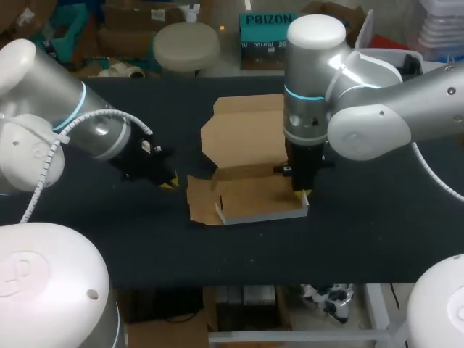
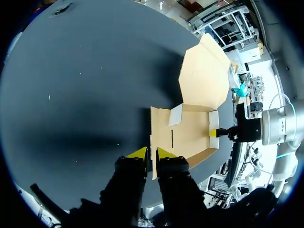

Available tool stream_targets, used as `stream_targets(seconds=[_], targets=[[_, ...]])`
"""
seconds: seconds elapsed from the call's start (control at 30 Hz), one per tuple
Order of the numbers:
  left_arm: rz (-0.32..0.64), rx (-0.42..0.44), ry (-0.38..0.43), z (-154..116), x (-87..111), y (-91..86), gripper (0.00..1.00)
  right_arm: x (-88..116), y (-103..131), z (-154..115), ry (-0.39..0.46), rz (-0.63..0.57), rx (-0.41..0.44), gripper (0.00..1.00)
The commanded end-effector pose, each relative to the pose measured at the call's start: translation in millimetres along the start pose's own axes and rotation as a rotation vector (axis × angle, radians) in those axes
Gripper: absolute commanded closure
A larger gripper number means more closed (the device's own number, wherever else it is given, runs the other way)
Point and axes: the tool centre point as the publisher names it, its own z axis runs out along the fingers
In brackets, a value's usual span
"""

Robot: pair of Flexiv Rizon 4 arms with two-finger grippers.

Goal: Assemble the packaging by folding the flat box into shape, placing the metal phone stand inside, and closing the box properly

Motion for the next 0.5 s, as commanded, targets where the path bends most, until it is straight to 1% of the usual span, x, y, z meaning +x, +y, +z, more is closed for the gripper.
stream_targets(seconds=[0.03,0.27,0.5], targets=[[-0.008,0.009,0.026,1,-11.3,5.3,0.83,1,1,0,-0.004,0.000,0.005,1.00],[-0.019,-0.002,0.068,12,-29.0,5.4,0.85,1,1,0,-0.004,0.000,0.005,1.00],[-0.009,-0.023,0.091,26,-34.2,3.8,0.83,1,1,0,-0.004,0.000,0.005,1.00]])
